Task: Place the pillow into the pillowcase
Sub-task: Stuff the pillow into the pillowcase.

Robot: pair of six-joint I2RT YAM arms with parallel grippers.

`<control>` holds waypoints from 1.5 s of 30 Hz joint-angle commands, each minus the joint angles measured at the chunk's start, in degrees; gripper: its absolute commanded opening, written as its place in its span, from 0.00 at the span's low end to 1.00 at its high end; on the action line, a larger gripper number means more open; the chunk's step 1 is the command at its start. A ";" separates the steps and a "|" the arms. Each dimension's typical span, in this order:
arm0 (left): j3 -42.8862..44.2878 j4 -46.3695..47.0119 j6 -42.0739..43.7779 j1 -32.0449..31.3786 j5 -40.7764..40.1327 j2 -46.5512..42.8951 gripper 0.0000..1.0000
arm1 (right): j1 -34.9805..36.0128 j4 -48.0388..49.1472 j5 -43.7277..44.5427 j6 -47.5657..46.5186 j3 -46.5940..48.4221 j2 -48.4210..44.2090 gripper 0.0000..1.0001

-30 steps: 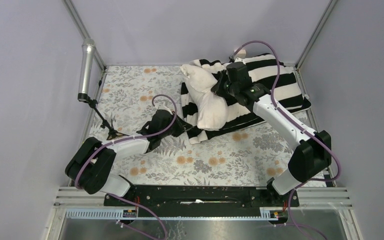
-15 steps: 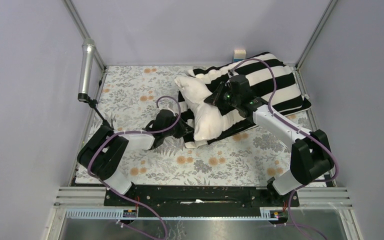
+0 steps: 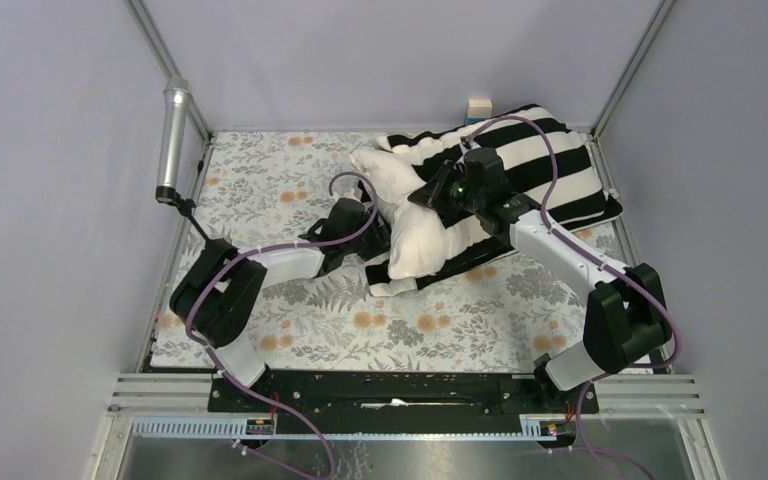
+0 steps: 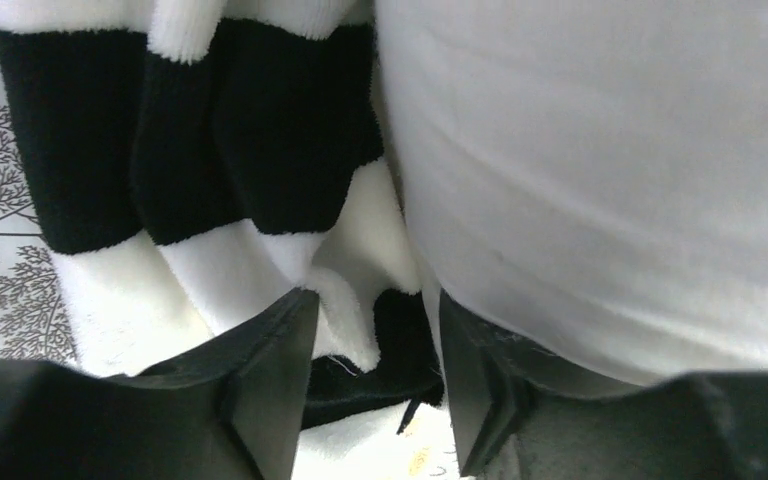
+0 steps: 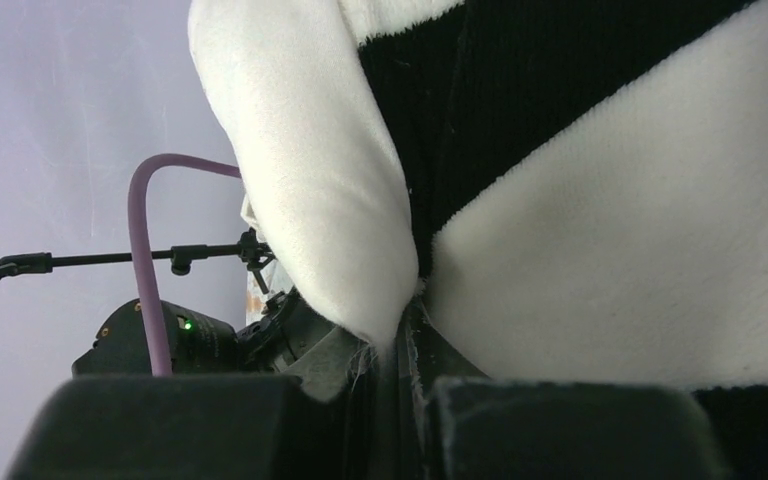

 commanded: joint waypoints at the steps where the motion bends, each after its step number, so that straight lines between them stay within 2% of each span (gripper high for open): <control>1: 6.86 -6.61 2.86 -1.61 -4.31 2.44 0.55 | 0.51 4.69 -5.62 4.15 5.14 -3.91 0.00; 3: 7.73 -9.21 2.26 -2.51 -7.15 2.79 0.62 | 0.51 3.86 -5.21 3.77 6.14 -3.69 0.00; 7: 9.03 -8.75 -0.39 -3.23 -7.54 5.57 0.59 | 0.52 4.10 -5.28 4.14 7.10 -3.25 0.00; 9: 9.92 -7.33 -1.66 -3.40 -6.87 7.39 0.50 | 0.47 3.74 -5.05 4.02 7.80 -2.85 0.00; 11: 9.29 -4.56 -3.10 -3.40 -5.85 8.05 0.34 | 0.51 2.95 -4.20 3.18 8.54 -2.73 0.00; 13: 8.70 -3.47 -3.14 -3.25 -4.66 7.25 0.09 | 0.54 0.65 -0.93 0.67 9.90 -2.42 0.00; 14: 8.36 -4.06 -2.74 -3.23 -4.62 6.01 0.00 | 0.52 -1.64 2.19 -1.25 10.85 -2.02 0.00; 19: 0.26 -6.74 -0.62 -2.69 -3.82 -7.82 0.00 | 0.51 -10.46 25.22 -11.78 16.69 3.21 0.00; 22: -2.91 -10.91 0.92 -2.43 -1.51 -16.08 0.00 | 1.37 -8.16 40.22 -15.13 15.12 5.25 0.00; 24: -4.29 -14.09 2.16 -2.16 -1.13 -21.84 0.00 | 2.69 -2.96 44.84 -15.81 9.99 5.29 0.00; 28: -4.61 -18.37 3.80 -1.02 -1.43 -30.60 0.00 | 8.52 7.36 47.06 -17.12 1.34 6.03 0.00; 30: -4.48 -17.08 4.27 -0.06 -0.43 -31.74 0.00 | 9.36 10.87 42.66 -16.86 -1.23 6.13 0.00; 33: -3.95 -15.93 5.33 0.48 -0.05 -30.71 0.00 | 9.43 9.52 35.66 -18.22 0.14 5.19 0.01; 34: -3.73 -15.81 5.57 0.74 0.27 -29.94 0.00 | 9.39 8.16 33.34 -19.81 1.35 4.42 0.11; 36: -4.05 -14.70 5.51 1.26 1.12 -28.73 0.00 | 9.51 4.89 26.08 -22.99 5.30 2.97 0.38; 38: -4.62 -13.76 5.17 1.73 1.51 -28.13 0.00 | 10.10 -3.57 19.20 -26.16 11.24 2.50 0.63; 39: -4.72 -13.69 5.00 1.98 1.77 -27.89 0.00 | 11.16 -6.94 18.33 -28.33 13.61 2.08 0.76; 41: -4.74 -13.63 4.63 2.59 1.98 -27.70 0.00 | 14.07 -10.84 19.19 -32.92 15.76 0.06 0.95; 42: -4.75 -13.07 4.57 2.78 2.00 -27.72 0.00 | 15.84 -12.15 20.61 -34.43 15.84 -1.16 0.99; 45: -4.62 -12.34 4.19 3.41 2.52 -27.62 0.00 | 18.97 -14.93 21.57 -38.28 14.47 -5.36 0.99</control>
